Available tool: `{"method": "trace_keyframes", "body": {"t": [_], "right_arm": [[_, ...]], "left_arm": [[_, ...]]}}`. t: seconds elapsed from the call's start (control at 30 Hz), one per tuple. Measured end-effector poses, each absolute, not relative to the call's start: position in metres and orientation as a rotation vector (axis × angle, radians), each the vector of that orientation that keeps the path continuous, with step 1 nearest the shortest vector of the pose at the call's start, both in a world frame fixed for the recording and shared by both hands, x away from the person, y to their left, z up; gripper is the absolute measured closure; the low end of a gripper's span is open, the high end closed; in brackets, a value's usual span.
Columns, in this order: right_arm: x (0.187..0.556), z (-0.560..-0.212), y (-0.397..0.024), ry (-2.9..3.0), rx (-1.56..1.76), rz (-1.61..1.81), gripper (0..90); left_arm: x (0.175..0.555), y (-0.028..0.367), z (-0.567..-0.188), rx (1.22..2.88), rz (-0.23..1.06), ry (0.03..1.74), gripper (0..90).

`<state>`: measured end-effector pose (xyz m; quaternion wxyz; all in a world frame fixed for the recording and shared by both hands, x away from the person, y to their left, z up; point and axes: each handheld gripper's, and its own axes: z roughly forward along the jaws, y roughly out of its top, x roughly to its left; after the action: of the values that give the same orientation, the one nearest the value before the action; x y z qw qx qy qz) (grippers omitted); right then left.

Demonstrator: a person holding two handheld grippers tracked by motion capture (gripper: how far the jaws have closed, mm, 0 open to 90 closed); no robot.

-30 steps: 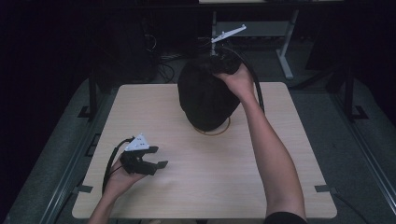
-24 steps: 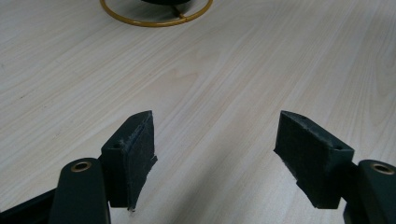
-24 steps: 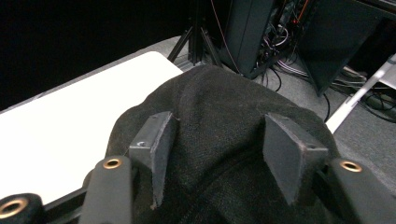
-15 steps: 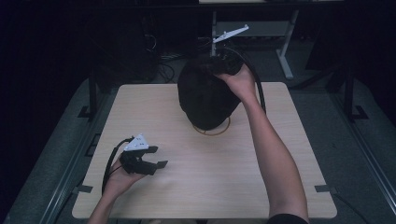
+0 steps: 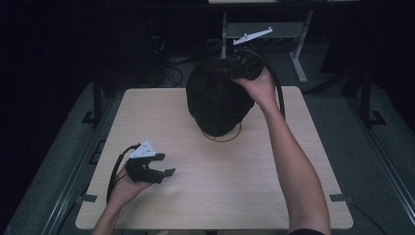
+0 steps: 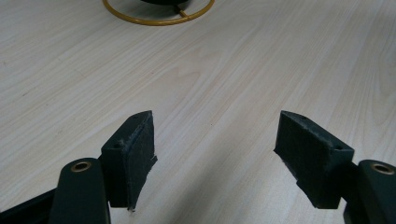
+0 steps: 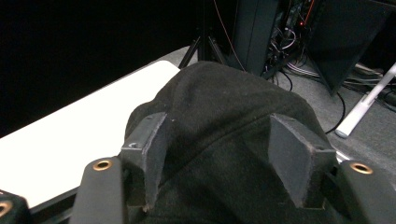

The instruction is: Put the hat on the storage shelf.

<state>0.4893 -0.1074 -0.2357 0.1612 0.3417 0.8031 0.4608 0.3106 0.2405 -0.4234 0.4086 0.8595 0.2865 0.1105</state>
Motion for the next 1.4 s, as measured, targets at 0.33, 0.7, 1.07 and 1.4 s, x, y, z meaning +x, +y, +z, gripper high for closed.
{"method": "trace_keyframes", "body": {"t": [0.33, 0.7, 1.07, 1.4], "right_arm": [[0.483, -0.237, -0.121, 2.282, 0.995, 1.358, 35.8], [0.477, -0.24, -0.134, 2.294, 1.028, 1.38, 33.7], [0.465, -0.247, -0.153, 2.296, 1.056, 1.417, 31.4], [0.455, -0.259, -0.174, 2.284, 1.107, 1.447, 29.3]], "left_arm": [[0.311, 0.24, -0.424, 2.17, 0.276, 0.725, 27.7], [0.311, 0.24, -0.424, 2.169, 0.276, 0.727, 27.7], [0.311, 0.242, -0.424, 2.174, 0.282, 0.724, 27.7], [0.311, 0.243, -0.426, 2.172, 0.282, 0.739, 27.6]]}}
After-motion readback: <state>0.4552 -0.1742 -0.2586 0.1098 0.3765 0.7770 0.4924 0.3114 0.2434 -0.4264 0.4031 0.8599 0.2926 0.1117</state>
